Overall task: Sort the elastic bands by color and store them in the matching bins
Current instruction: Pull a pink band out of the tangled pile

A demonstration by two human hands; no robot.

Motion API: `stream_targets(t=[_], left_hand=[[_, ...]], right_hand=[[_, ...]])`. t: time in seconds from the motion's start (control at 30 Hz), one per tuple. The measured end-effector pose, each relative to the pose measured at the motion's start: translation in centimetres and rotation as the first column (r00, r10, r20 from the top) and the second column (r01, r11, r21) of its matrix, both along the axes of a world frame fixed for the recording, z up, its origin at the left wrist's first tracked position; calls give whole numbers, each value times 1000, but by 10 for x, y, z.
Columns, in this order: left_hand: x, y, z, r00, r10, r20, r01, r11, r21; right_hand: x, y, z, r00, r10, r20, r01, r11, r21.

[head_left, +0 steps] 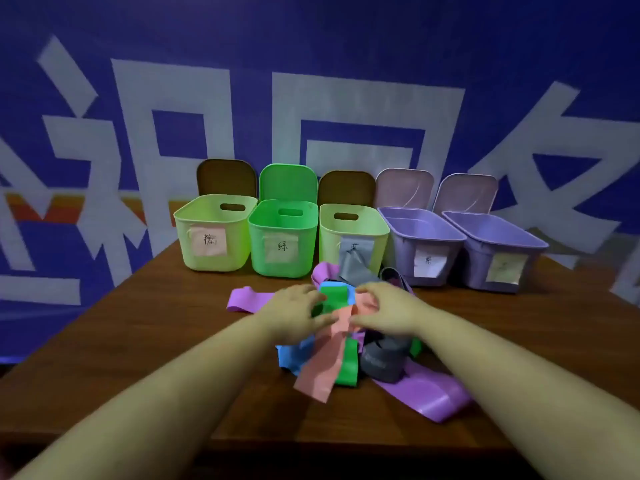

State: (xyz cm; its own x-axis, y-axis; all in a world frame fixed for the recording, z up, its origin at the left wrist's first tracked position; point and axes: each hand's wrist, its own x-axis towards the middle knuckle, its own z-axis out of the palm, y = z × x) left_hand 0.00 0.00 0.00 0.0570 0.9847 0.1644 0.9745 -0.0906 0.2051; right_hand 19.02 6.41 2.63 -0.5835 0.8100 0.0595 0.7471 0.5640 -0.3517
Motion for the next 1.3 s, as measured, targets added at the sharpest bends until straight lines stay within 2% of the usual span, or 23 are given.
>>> stream_targets(t=[0.07,0.17,0.27,0.37,0.43,0.57,0.63,0.67,0.77,0.9,1.17,1.3], left_hand=[[8,-11,-13,999,-28,-37,28,1000,1],[13,-12,-42,1000,1,-14,1,991,135],[18,-2,-47,994,76,75,-101,904,415],[31,12,-48,990,71,122,-126,835,535],[40,29,-43,988,69,134,-130,843,522],[44,61,-36,973,148,175,-193,942,276],[37,69,-44,960,131,247,-189,955,228],[33,70,-48,950,110,293,-186,952,244],[22,66,-49,918,29,395,-147,951,271],[18,63,-44,917,-13,399,-110,953,282],[32,52,-35,900,-64,430,-105,928,357],[40,54,-40,916,-2,401,-161,915,371]], right_hand=[[1,-11,-16,1000,25,-7,-24,1000,10],[5,-17,-43,997,39,-67,-37,999,36],[6,-8,-47,963,-15,-269,14,1000,-3],[6,7,-53,864,-111,-491,39,987,-154],[3,19,-54,796,-158,-584,79,984,-158],[-2,37,-55,713,-171,-680,148,985,-92],[-2,46,-63,684,-146,-715,183,983,-26],[-1,50,-68,690,-119,-714,218,975,48],[4,54,-77,810,-72,-582,269,928,259],[4,55,-80,916,-75,-394,243,885,396],[11,49,-80,887,16,-461,195,893,405],[9,45,-76,890,29,-456,166,909,382]])
